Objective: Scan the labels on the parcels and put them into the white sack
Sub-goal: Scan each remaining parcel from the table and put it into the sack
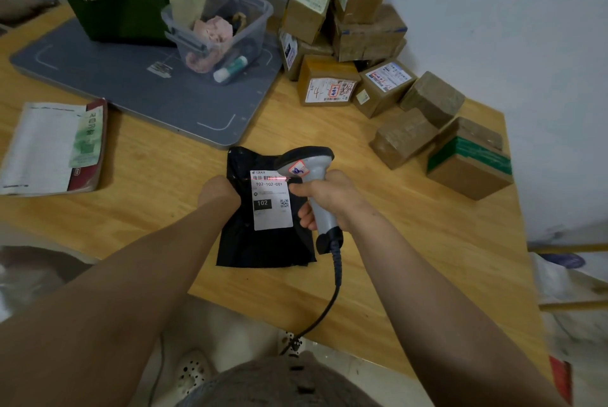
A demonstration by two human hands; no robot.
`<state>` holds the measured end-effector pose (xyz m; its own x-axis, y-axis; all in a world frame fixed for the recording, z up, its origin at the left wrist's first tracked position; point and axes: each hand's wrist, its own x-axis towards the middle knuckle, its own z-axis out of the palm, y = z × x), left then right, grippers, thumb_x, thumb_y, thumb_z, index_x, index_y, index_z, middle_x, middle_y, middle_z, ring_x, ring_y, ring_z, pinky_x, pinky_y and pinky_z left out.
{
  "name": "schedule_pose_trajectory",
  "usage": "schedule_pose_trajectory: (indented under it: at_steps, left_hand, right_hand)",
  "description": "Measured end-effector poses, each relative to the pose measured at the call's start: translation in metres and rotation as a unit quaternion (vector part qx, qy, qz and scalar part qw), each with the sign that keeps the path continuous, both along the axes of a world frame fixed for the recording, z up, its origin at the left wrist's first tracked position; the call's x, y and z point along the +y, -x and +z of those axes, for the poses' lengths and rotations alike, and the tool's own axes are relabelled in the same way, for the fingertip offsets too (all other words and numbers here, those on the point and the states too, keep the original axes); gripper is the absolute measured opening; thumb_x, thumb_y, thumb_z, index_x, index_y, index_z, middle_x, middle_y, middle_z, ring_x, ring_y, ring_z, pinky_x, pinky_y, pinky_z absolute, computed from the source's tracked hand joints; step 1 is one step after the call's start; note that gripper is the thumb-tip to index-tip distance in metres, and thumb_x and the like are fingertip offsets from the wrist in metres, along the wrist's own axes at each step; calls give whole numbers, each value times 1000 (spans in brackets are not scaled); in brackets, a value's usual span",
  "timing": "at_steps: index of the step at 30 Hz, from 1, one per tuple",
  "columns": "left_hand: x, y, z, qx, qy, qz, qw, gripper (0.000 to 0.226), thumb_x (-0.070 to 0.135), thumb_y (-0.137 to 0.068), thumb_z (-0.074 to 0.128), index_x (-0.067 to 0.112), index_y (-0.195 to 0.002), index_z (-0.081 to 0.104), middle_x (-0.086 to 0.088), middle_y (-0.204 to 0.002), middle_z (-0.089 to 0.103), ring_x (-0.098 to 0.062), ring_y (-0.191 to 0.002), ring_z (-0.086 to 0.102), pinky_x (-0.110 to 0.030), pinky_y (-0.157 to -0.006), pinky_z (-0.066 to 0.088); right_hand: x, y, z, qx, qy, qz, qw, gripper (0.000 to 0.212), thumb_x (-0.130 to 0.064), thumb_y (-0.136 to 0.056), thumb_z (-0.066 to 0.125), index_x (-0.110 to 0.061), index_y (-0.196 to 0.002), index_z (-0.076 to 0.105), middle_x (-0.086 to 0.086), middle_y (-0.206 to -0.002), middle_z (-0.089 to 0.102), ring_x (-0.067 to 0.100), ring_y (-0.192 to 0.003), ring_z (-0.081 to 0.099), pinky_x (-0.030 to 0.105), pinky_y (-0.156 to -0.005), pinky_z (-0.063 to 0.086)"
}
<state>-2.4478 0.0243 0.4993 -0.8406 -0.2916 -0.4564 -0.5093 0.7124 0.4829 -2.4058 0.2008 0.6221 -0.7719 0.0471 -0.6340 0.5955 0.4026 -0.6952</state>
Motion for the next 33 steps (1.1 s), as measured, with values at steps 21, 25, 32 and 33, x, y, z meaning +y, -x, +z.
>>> schedule_pose_trajectory:
  at_steps: [21, 25, 32, 33]
  left_hand:
    - [-152, -111, 76, 320, -165, 329, 873, 14, 23, -93, 61, 16, -86, 71, 2, -77, 67, -8, -62, 65, -30, -61, 56]
    - [-221, -176, 83, 351, -86, 440, 822, 22, 26, -95, 57, 10, -87, 70, -8, -80, 69, -24, -72, 66, -42, -73, 56]
    - [-310, -285, 68, 345, -49, 591, 728, 26, 28, -94, 54, 10, -103, 69, -10, -96, 68, -32, -93, 63, -48, -91, 52]
    - [-318, -296, 63, 334, -47, 608, 719, 25, 28, -93, 53, 10, -98, 68, -13, -96, 68, -33, -93, 63, -49, -91, 51]
  right_hand:
    - [-160, -24, -6, 64, 160, 140, 975, 21, -16, -85, 72, -5, -75, 57, 11, -51, 60, 21, -40, 57, 26, -42, 47]
    - [-225, -48, -10, 41, 169, 223, 959, 19, -14, -86, 71, -2, -81, 58, 14, -56, 58, 23, -41, 55, 26, -41, 47]
    - [-302, -95, -20, -2, 161, 331, 930, 21, -15, -85, 71, 0, -76, 60, 11, -53, 57, 22, -41, 54, 28, -45, 46]
    - [-308, -99, -23, -6, 158, 339, 928, 21, -15, -85, 71, 1, -78, 60, 12, -54, 58, 22, -42, 55, 28, -45, 46]
